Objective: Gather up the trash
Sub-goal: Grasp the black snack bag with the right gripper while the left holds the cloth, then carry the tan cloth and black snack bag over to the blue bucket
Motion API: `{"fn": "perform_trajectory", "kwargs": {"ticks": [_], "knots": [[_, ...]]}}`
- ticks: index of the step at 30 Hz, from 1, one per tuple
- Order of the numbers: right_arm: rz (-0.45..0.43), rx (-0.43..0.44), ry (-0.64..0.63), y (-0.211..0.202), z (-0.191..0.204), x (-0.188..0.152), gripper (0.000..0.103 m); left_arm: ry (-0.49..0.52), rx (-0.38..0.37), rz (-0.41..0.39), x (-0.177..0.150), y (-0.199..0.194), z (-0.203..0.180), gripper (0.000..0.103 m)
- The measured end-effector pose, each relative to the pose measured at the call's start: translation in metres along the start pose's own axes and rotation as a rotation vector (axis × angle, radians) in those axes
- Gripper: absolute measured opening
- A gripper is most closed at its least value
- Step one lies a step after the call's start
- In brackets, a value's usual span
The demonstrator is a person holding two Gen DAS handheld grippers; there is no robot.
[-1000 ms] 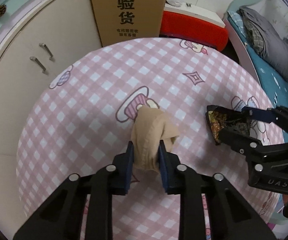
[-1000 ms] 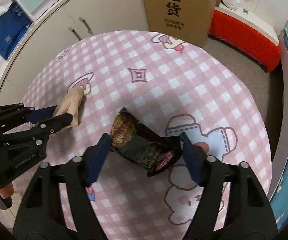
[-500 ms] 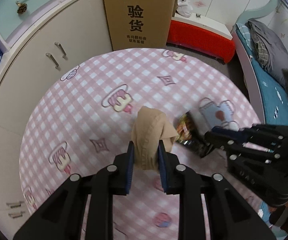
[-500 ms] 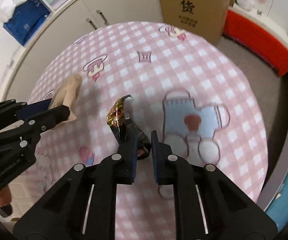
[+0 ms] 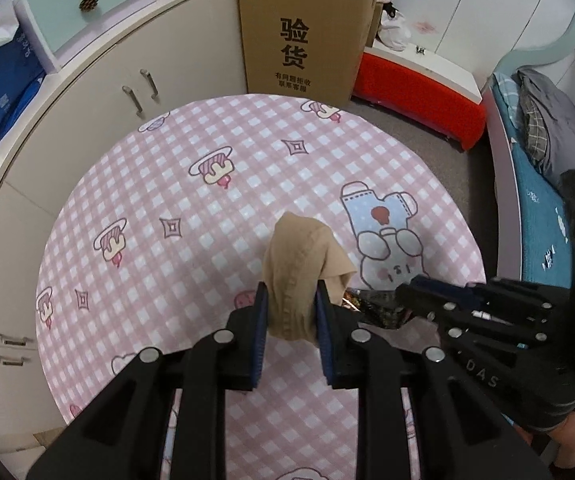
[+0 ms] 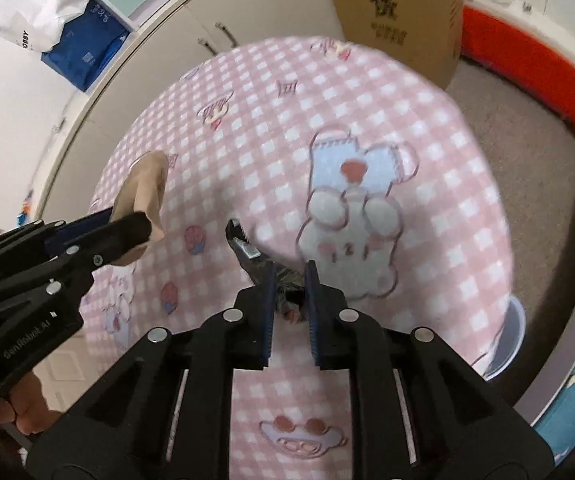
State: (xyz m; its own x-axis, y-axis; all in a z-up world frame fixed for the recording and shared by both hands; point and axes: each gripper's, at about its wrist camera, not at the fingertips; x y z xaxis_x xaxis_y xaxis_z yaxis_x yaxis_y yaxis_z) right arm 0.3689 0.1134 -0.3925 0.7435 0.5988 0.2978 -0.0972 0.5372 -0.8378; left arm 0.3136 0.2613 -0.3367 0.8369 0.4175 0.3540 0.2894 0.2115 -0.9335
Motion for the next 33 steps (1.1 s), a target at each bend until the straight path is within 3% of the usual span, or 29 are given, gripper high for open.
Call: {"fn": "perform_trajectory", "kwargs": {"ticks": [4,12,13,16,19,29,33], "knots": [[-0.004,-0.048,-0.065,0.006,0.010,-0.008,0.057,-0.012,0.015,0.022,-0.010,0.002,0.008,0.022],[0.040,-0.191,-0.202,0.044,0.034,-0.007,0.057,0.007,0.023,0.054,-0.018,0.012,0.027,0.022],[0.040,-0.216,-0.220,0.048,0.036,-0.006,0.056,0.012,0.023,0.057,-0.018,0.013,0.028,0.022],[0.032,-0.296,-0.262,0.053,0.041,-0.004,0.024,0.032,0.016,0.062,-0.016,0.015,0.029,0.022],[0.018,-0.278,-0.207,0.043,0.031,-0.002,0.012,0.056,0.003,0.053,-0.011,0.014,0.024,0.022],[-0.142,-0.103,0.097,-0.052,-0.016,-0.025,0.010,0.162,-0.071,-0.015,0.005,-0.014,-0.044,0.022],[-0.227,-0.093,0.160,-0.101,-0.034,-0.044,0.010,0.220,-0.108,-0.048,0.006,-0.033,-0.089,0.022]]}}
Point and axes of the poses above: each gripper's, at about its wrist camera, not at the fingertips, and y roughly the way its jaws point, z to its left, x to its top, and after that the axes turned 4 degrees about x, right-handed
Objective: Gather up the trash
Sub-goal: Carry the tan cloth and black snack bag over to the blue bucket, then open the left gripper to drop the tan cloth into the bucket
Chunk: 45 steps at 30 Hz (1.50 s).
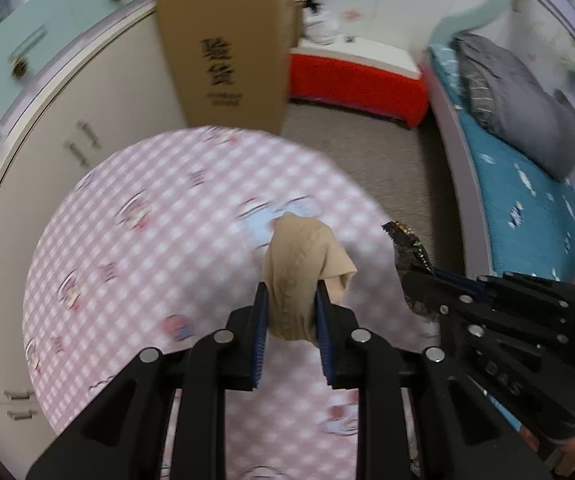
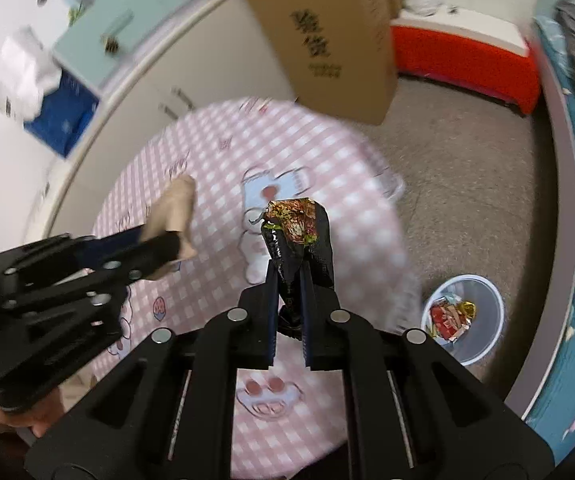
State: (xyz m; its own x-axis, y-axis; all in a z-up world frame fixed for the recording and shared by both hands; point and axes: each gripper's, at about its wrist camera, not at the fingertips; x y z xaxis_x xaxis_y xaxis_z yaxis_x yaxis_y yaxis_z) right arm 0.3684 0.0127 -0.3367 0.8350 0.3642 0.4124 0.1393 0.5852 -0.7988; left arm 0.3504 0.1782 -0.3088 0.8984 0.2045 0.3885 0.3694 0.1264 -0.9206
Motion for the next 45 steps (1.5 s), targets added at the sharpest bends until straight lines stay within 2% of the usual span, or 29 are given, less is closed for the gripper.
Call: {"fn": "perform_trajectory", "kwargs": {"ticks": [11,18,25,35,39,42,45], "knots": [[-0.204,-0.034,0.163,-0.135,-0.090,-0.026,0.010,0.191,-0.090,-0.114,0.019,-0.048,-0.143,0.022],[-0.283,-0.096,0.222,-0.195,-0.142,-0.050,0.010,0.303,-0.144,-0.156,0.020,-0.065,-0.229,0.022],[-0.323,-0.120,0.302,-0.227,-0.183,-0.073,0.010,0.393,-0.174,-0.160,0.019,-0.069,-0.286,0.022],[-0.350,-0.121,0.378,-0.240,-0.215,-0.084,0.010,0.449,-0.179,-0.131,0.024,-0.061,-0.324,0.023],[-0.353,-0.126,0.400,-0.240,-0.223,-0.086,0.010,0.451,-0.190,-0.113,0.027,-0.055,-0.331,0.030],[-0.353,-0.129,0.418,-0.241,-0.228,-0.088,0.010,0.455,-0.199,-0.114,0.029,-0.054,-0.333,0.061],[-0.348,-0.127,0.428,-0.239,-0.231,-0.089,0.010,0.457,-0.191,-0.117,0.029,-0.053,-0.336,0.069]]}}
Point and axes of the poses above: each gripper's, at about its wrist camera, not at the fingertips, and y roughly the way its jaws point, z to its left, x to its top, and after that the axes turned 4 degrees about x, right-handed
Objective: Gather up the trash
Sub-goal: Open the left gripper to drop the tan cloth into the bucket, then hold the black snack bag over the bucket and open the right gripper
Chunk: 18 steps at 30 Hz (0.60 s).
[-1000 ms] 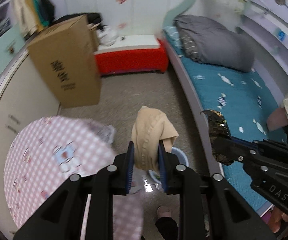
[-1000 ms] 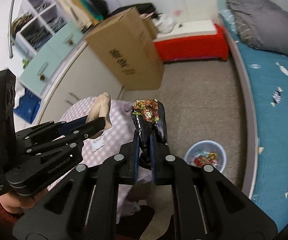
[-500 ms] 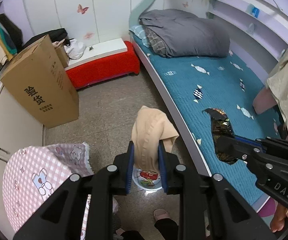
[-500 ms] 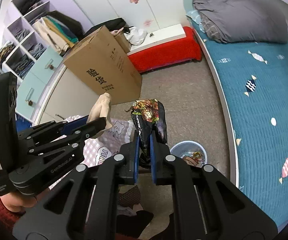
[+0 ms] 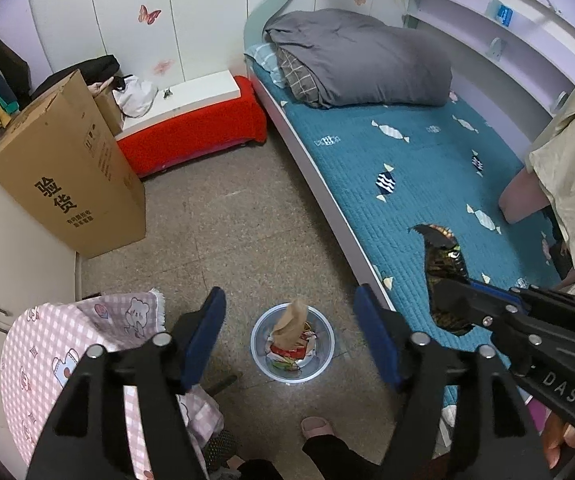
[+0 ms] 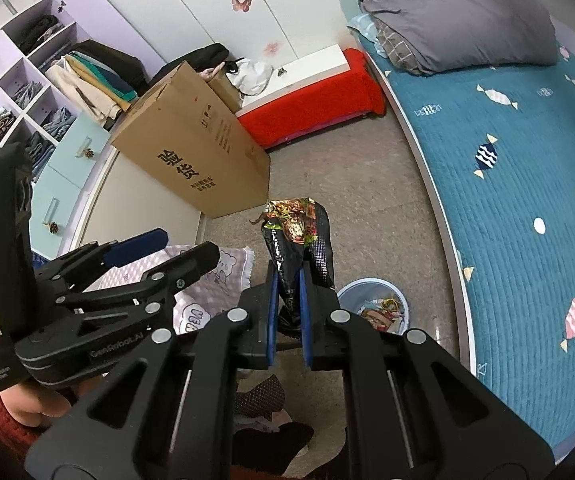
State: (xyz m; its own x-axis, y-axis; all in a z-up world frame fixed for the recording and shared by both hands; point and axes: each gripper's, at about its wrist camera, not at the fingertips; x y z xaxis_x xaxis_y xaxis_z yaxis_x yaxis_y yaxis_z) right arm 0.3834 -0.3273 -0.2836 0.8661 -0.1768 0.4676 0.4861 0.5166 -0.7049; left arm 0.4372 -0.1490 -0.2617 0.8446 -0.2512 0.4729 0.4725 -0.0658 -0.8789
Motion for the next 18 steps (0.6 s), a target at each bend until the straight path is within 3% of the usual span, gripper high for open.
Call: {"fn": "perform_trajectory", "kwargs": {"ticks": [6,18], "knots": [[0.015,0.002,0.007,0.006,-0.001,0.000,0.010,0.003,0.026,0.011,0.001,0.004,-0.002,0.077],[0.052,0.021,-0.004,0.019,0.000,0.000,0.010,-0.029,0.062,0.026,-0.004,0.004,0.005,0.078]]}}
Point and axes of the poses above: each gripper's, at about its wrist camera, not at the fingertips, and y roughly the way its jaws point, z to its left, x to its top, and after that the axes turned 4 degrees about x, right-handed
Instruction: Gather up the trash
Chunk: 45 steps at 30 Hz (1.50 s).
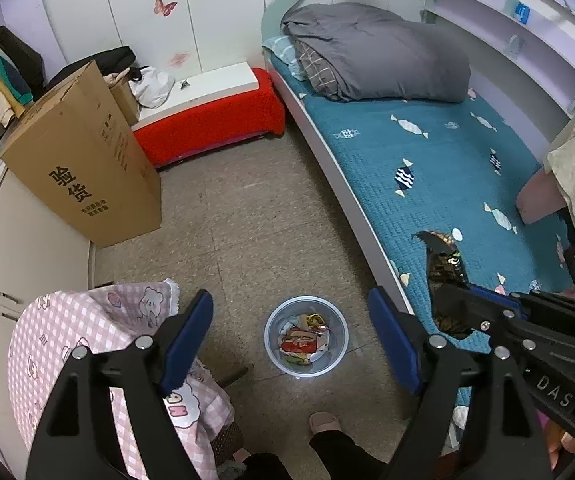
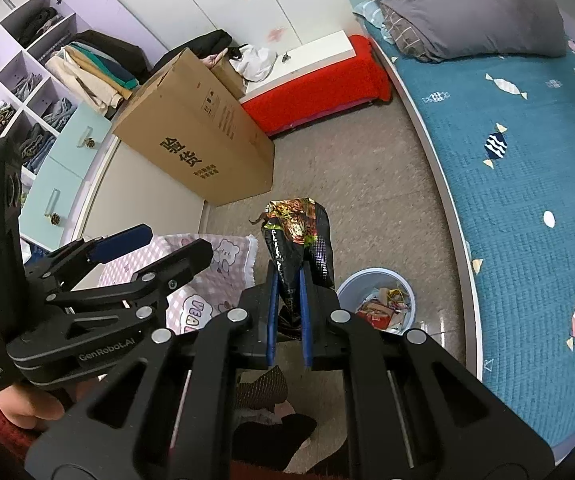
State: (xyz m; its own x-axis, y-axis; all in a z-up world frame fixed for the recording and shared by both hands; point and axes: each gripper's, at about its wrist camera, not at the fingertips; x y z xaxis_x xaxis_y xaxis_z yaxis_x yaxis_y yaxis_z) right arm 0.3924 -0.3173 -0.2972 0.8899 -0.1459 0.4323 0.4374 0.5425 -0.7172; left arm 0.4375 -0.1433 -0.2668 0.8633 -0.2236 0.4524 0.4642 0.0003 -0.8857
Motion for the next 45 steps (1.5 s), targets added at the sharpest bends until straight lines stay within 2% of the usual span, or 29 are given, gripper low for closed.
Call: {"fn": "perform_trajectory", "kwargs": {"ticks": [12,29,36,37,38,40,45], "knots": [[0.052,0.020,-0.015,0.018,0.005,-0.004,0.010,-0.071,0.053,0.050,-0.015,0.009,0.024,0.080],[0.133,0.024,-0.068,0.061,0.015,-0.002,0.013,-0.257,0.158,0.128,-0.057,0.012,0.089,0.080],[0.161,0.006,-0.072,0.085,0.014,0.002,0.013,-0.300,0.193,0.156,-0.070,0.007,0.107,0.079],[0.160,0.003,-0.072,0.087,0.014,0.002,0.018,-0.305,0.198,0.158,-0.072,0.006,0.110,0.079],[0.157,-0.009,-0.077,0.090,0.015,0.003,0.036,-0.309,0.201,0.158,-0.073,0.005,0.111,0.079],[0.137,-0.039,-0.080,0.090,0.016,0.003,0.058,-0.317,0.202,0.160,-0.075,0.003,0.116,0.080],[0.139,-0.049,-0.073,0.091,0.021,0.001,0.058,-0.338,0.202,0.154,-0.085,-0.007,0.124,0.080]]}}
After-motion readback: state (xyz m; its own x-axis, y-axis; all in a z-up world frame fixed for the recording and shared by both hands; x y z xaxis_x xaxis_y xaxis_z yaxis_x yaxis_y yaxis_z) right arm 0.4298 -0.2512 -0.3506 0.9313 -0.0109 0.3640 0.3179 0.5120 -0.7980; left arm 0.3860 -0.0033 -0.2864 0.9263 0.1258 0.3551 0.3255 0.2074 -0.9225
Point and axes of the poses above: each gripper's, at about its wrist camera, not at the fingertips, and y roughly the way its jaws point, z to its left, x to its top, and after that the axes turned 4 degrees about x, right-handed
